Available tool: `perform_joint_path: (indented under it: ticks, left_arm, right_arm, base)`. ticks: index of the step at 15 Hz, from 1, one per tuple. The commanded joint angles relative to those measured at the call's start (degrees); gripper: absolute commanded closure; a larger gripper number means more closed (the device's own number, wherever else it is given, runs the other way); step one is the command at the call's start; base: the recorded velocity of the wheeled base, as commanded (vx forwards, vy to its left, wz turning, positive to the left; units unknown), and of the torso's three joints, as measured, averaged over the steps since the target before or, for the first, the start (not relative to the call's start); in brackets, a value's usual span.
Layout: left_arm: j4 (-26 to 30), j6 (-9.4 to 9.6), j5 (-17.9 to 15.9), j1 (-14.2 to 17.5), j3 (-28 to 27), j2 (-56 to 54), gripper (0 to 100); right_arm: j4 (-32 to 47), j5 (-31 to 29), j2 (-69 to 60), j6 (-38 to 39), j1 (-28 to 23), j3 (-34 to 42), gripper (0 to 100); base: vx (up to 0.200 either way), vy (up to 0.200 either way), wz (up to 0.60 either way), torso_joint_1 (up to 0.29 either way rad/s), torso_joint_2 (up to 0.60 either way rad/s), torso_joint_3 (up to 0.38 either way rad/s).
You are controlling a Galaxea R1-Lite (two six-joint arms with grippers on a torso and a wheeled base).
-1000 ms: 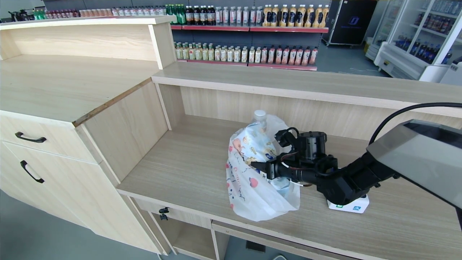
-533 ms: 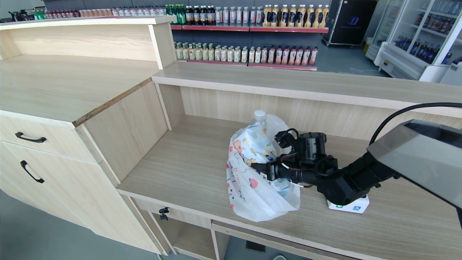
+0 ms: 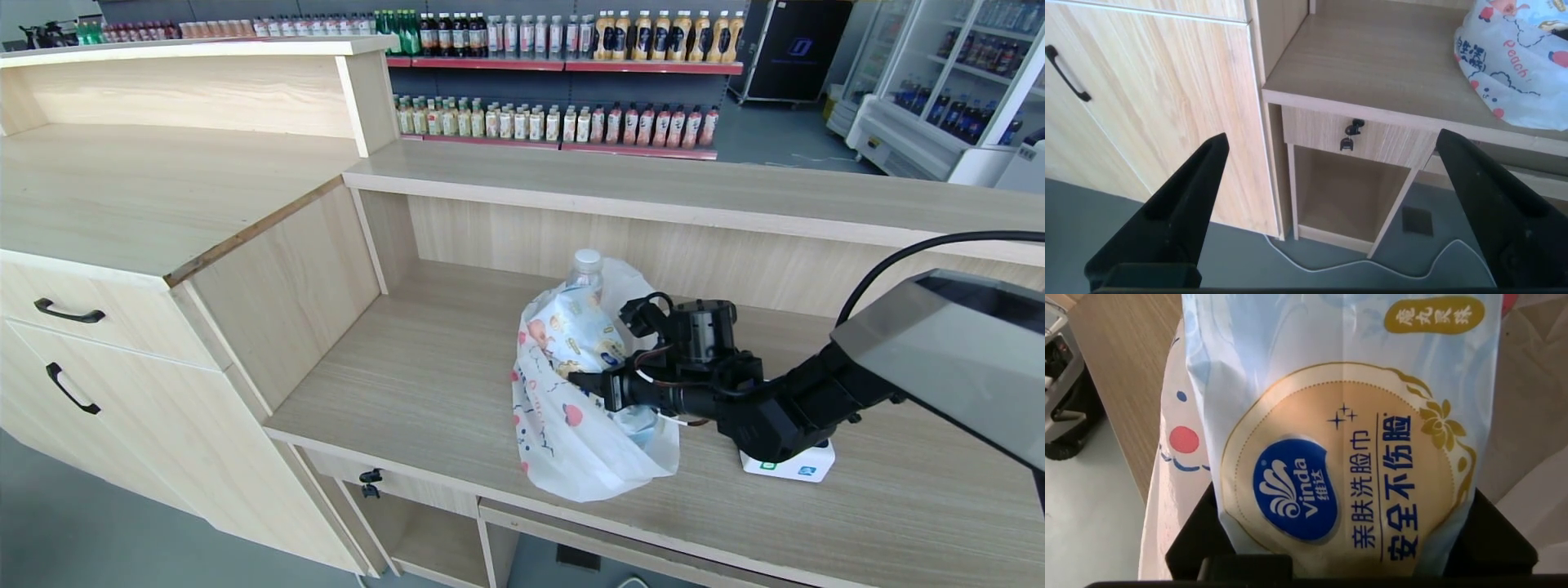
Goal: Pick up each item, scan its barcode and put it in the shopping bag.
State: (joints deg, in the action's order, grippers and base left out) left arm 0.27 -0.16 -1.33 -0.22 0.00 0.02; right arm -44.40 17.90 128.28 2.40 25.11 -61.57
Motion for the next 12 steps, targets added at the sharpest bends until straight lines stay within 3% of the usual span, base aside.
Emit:
perform_joint_path:
  ticks: [1, 2, 12]
  left_arm:
    - [0.00, -0.02, 0.01, -0.04, 0.00, 0.06, 0]
    - [0.00, -0.02, 0.01, -0.04, 0.00, 0.06, 0]
    - [0.00, -0.02, 0.01, 0.04, 0.00, 0.06, 0]
  right_arm:
    - [-0.07, 0.03, 0.13, 0.06, 0.02, -0.04, 100]
    - [-0.07, 0.03, 0.13, 0.06, 0.02, -0.04, 0]
    - [-1.92, 0.21, -1.02, -2.14, 0.29, -0.92, 0]
  base:
    - [0.000, 0.000, 0.00, 0.000, 0.00, 0.000]
    - [0.000, 0.000, 0.00, 0.000, 0.00, 0.000]
    - [0.000, 0.000, 0.00, 0.000, 0.00, 0.000]
